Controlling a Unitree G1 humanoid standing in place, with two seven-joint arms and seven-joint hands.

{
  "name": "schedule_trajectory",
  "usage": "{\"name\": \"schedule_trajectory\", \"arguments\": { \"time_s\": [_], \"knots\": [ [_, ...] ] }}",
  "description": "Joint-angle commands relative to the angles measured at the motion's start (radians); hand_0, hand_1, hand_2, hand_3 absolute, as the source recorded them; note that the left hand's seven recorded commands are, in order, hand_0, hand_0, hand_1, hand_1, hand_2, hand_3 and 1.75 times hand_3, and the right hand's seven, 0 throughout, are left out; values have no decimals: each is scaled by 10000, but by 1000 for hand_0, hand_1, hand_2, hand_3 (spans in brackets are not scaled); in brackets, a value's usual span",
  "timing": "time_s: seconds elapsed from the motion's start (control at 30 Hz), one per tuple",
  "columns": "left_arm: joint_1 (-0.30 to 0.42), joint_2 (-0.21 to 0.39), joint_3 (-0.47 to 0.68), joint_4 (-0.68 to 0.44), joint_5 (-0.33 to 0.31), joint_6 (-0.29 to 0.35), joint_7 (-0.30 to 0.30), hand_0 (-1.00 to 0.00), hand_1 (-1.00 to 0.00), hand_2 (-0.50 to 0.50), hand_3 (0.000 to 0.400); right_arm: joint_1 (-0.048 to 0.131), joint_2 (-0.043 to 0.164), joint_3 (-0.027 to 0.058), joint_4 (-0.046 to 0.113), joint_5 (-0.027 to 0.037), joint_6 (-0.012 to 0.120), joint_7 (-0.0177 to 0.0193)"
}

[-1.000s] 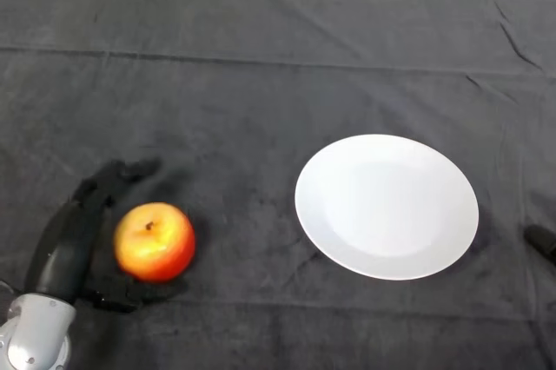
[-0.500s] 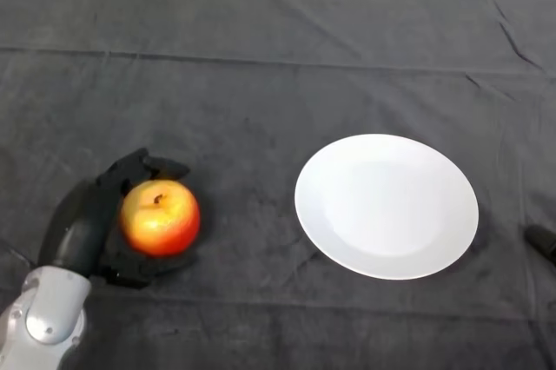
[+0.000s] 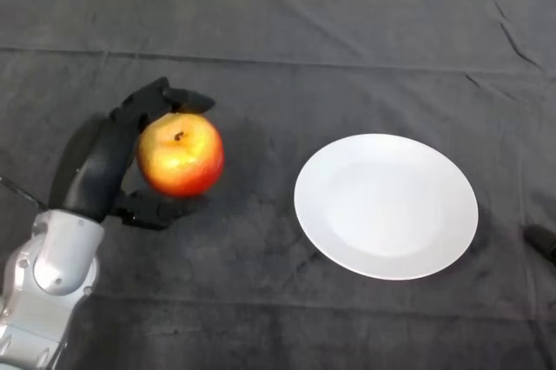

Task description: Move the apple to the plate

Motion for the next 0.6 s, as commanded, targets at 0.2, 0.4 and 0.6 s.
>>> {"name": "schedule_trajectory", "arguments": {
  "time_s": [0.2,0.4,0.6],
  "knots": [
    [-1035,-241,-337,277,325,-131,349,-1000,-1000,0,400,178,-92,-126,-314,99,31,-72],
    [-1430,-592,-808,791,498,-227,586,-1000,-1000,0,400,177,-94,-125,-310,101,33,-70],
    [-1782,-1023,-1524,1303,606,-259,831,-1000,-1000,0,400,174,-97,-123,-304,103,34,-66]
  ]
}}
